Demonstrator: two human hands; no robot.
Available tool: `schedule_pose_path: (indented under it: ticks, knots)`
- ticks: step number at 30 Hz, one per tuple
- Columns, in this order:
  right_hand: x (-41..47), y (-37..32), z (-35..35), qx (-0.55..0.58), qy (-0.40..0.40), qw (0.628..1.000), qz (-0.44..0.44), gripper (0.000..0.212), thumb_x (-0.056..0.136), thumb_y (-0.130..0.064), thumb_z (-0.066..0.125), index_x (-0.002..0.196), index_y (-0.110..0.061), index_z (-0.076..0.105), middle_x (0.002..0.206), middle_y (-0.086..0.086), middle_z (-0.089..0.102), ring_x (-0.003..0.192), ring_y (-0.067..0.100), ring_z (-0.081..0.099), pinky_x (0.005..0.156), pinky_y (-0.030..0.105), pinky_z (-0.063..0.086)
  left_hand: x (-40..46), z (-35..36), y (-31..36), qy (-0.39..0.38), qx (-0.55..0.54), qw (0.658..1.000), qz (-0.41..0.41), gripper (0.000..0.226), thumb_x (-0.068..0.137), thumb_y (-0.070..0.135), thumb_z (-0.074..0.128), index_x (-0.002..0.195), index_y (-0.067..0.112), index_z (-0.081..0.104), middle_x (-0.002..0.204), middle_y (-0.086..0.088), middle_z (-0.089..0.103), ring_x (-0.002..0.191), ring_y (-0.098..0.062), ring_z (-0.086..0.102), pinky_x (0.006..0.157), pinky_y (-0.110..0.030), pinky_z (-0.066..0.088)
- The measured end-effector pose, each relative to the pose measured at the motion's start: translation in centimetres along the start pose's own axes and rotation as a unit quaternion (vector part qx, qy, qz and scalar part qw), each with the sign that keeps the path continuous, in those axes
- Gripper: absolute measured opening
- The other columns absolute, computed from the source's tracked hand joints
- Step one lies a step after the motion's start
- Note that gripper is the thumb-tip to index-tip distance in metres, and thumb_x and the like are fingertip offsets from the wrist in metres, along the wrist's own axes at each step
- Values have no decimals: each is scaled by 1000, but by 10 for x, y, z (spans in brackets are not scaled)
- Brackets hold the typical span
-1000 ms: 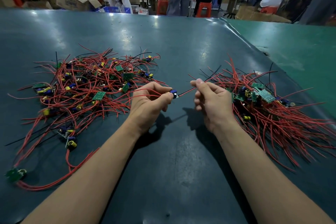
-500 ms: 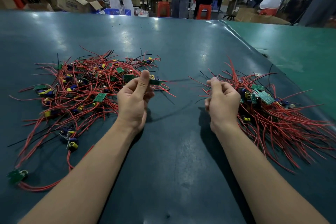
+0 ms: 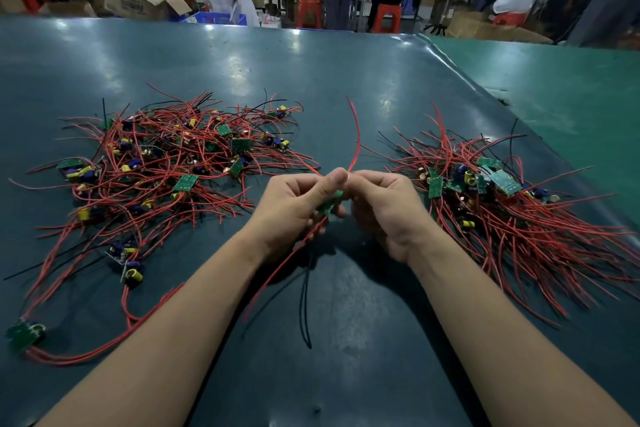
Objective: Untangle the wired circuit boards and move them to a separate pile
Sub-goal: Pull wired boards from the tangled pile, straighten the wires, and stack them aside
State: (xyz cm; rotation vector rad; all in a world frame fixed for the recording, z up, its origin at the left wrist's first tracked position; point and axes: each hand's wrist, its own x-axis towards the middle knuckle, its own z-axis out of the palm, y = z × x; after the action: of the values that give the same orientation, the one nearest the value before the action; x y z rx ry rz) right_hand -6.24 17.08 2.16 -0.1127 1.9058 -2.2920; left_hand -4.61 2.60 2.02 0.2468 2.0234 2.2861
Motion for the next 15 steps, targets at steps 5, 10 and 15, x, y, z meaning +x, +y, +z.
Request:
schedule_pose_path:
  ticks: [5, 10, 15]
  knots:
    - [5, -1, -1, 44, 87, 995, -20, 12, 81, -15, 76, 71, -10, 71, 42, -4, 37, 33, 7, 26, 35, 14, 20, 2, -2, 2, -17, -7, 999, -34, 13, 89, 18, 64, 79, 12, 69, 63, -5, 66, 49, -12, 50, 44, -17, 37]
    - [13, -4, -9, 100, 196, 973, -71, 22, 81, -10, 77, 62, -14, 66, 37, -3, 36, 30, 8, 27, 34, 13, 20, -1, -1, 4, -41, -11, 999, -26, 13, 75, 17, 61, 62, 16, 66, 59, -1, 62, 46, -8, 54, 41, -13, 35]
    - [18, -4, -13, 138, 247, 955, -89, 24, 82, -7, 76, 63, -11, 61, 38, -4, 35, 31, 7, 27, 36, 14, 20, -2, -3, 3, -64, 11, 998, -22, 22, 73, 15, 56, 55, 21, 66, 54, -2, 58, 44, -10, 53, 40, -16, 36]
